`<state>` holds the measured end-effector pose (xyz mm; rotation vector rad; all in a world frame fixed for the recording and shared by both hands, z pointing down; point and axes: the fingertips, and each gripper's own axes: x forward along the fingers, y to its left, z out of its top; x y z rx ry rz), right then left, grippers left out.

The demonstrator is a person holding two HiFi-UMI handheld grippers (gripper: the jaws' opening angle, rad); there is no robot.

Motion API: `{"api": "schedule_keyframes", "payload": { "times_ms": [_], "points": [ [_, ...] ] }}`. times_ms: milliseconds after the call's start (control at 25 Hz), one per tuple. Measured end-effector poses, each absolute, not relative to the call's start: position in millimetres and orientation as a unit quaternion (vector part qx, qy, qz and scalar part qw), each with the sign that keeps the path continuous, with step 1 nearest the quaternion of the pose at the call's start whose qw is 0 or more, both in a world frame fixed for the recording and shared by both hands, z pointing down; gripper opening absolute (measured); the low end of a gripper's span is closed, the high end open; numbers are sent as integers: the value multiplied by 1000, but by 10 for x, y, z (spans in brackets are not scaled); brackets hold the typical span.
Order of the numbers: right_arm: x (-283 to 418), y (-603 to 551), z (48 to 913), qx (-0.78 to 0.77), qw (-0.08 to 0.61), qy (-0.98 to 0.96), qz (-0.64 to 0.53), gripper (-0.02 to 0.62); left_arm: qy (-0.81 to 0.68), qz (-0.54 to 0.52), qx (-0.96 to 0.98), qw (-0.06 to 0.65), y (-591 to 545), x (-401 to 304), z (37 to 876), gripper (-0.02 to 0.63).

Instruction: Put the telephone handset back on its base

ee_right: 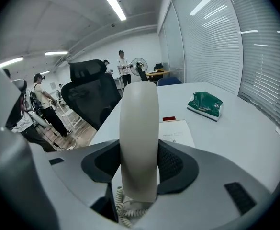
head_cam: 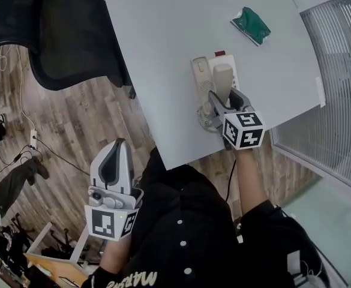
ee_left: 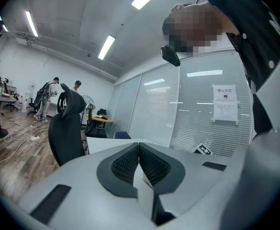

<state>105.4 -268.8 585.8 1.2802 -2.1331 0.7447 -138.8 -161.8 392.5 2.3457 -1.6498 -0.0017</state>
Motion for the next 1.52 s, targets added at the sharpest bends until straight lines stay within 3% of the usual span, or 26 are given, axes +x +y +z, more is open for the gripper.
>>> {"api": "schedule_keyframes", "payload": {
  "times_ms": [1520],
  "points": [
    [818, -2962, 6455, 463, 344, -750, 322, 230, -569, 13, 802, 184, -1970, -1562, 4277, 17]
  ]
}}
